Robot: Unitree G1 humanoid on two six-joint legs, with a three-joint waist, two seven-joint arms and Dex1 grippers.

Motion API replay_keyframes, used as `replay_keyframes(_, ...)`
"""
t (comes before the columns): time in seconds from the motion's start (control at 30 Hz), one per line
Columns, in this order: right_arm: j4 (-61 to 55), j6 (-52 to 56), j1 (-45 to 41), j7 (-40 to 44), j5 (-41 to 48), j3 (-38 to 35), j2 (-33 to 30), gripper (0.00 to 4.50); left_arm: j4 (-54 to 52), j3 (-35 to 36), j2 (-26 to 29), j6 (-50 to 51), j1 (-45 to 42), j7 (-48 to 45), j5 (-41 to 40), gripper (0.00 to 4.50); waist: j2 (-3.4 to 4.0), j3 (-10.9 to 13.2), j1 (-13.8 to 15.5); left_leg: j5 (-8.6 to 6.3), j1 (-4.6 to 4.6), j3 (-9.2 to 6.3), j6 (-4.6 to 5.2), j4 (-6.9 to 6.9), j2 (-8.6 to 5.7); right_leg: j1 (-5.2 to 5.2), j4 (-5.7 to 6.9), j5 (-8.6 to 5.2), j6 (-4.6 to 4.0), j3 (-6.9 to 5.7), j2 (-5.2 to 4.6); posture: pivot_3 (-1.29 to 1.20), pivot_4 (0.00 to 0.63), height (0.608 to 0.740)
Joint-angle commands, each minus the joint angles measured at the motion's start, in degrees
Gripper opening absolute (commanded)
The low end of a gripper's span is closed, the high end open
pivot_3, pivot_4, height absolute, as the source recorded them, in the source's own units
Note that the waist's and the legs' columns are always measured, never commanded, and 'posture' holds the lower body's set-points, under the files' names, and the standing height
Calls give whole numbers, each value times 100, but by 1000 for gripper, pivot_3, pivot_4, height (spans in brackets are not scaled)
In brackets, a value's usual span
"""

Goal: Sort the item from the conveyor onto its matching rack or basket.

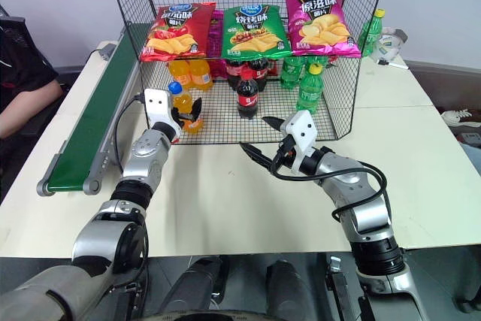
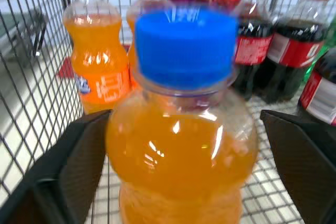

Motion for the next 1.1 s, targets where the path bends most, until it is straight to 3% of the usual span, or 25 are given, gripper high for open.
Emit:
replay_keyframes(0.03,-210,-108,-68,24,33,-63,-27,4500,-836,-6,99,-51,255,-63,41,4437,0,0,-7,0,0,0,0,0,0,0,0,0,0,1,0,0,150,740)
replay_keyframes(0.4,-239,-78,-44,74,70,-131,-113,4500,-3994,227,511,1296,1629,-90,-331,4437,2,-1,-22,0,2,-1,-1,-1,2,0,2,0,-1,3,0,0,150,740)
replay_keyframes(0.57,-162,19,-37,175,155,-400,-389,4500,-5164,411,1568,2825,2455,-1082,-1094,4437,7,-2,-38,0,5,0,0,-4,3,1,1,-1,-3,4,-1,0,150,740)
replay_keyframes(0.77,-86,231,161,412,342,-784,-871,4500,-5715,933,2459,3685,3223,-1712,-1666,4437,8,-1,-43,-1,5,-3,0,-9,8,0,-1,-3,-5,6,-7,0,150,740)
replay_keyframes(1.1,49,259,344,594,365,-1071,-1248,4500,-5832,1086,2594,3840,3622,-1809,-1719,4437,8,-1,15,-3,4,-1,1,-9,10,2,-7,-13,-24,14,-12,0,150,740)
